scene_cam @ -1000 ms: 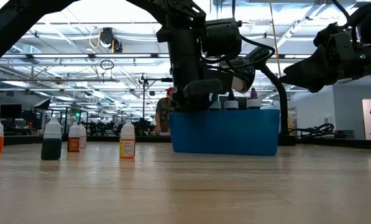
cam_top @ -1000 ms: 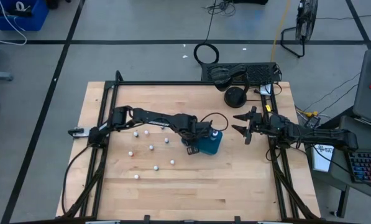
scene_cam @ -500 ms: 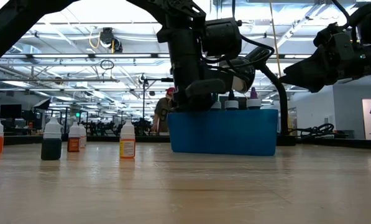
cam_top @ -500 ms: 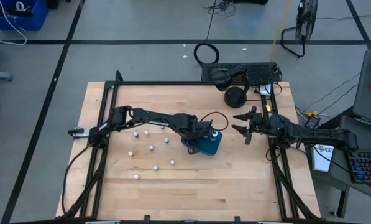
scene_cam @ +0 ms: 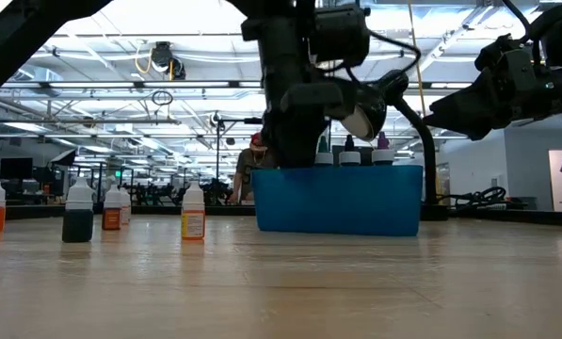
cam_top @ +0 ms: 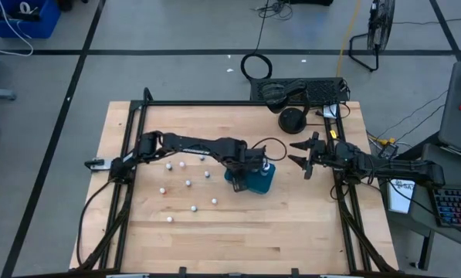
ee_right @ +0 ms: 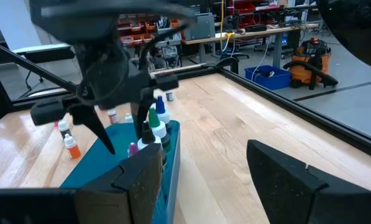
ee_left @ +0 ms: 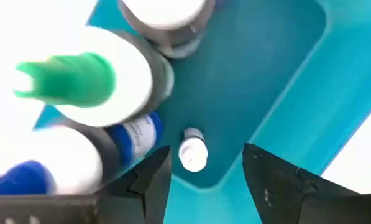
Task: Pick & Place food coloring
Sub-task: Put the small blue food coloring bottle into the blue container
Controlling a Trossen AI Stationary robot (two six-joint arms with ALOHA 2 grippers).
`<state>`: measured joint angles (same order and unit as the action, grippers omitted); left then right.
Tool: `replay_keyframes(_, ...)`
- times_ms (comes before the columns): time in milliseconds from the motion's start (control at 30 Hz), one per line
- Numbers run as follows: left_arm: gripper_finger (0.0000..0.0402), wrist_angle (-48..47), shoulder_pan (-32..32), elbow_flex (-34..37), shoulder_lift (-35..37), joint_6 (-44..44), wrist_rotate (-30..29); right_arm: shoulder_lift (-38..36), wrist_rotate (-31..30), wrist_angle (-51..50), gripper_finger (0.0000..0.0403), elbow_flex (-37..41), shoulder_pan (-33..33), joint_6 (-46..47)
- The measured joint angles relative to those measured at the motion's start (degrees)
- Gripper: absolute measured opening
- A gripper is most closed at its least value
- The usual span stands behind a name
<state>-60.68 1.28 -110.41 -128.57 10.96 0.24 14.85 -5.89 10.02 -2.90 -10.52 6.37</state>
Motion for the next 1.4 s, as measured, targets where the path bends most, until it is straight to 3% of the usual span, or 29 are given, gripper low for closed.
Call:
replay_keyframes(333, 0.0196, -12.1, 0.0, -9.0, 0.0, -1.4, -8.5, 0.0, 0.0, 0.0, 0.0224, 0.0, 0.0, 0.0)
replay_keyframes(567, 0.0192, -24.1, 0.0, -9.6, 0.0, 3.4, -15.3, 0.0, 0.0, 0.0, 0.0224, 0.0, 0.0, 0.0)
replay_keyframes(800, 0.0217, -24.2, -0.4, -9.3, 1.9, 5.7, -17.1, 0.0, 0.0, 0.0, 0.0224, 0.0, 0.0, 0.0)
replay_keyframes(967, 0.0227, -23.4, -1.3, -9.3, 7.3, 6.4, -19.0, 0.0, 0.0, 0.1, 0.0224, 0.0, 0.0, 0.0)
replay_keyframes(1067, 0.0228, -23.3, -1.8, -9.2, 12.6, 8.4, -23.2, 0.0, 0.0, 0.2, 0.0224, 0.0, 0.0, 0.0)
replay_keyframes(1167, 0.0228, -22.5, -2.5, -6.3, 18.9, 11.7, -30.0, 0.0, 0.0, 0.4, 0.0224, 0.0, 0.0, 0.0)
replay_keyframes(1267, 0.0228, -21.0, -2.5, 1.3, 25.9, 17.4, -35.5, 0.0, 0.0, 0.5, 0.0224, 0.0, 0.0, 0.0)
replay_keyframes(1400, 0.0228, -18.0, -0.2, 16.3, 34.9, 25.4, -36.0, 0.0, 0.0, 0.4, 0.0224, 0.0, 0.0, 0.0)
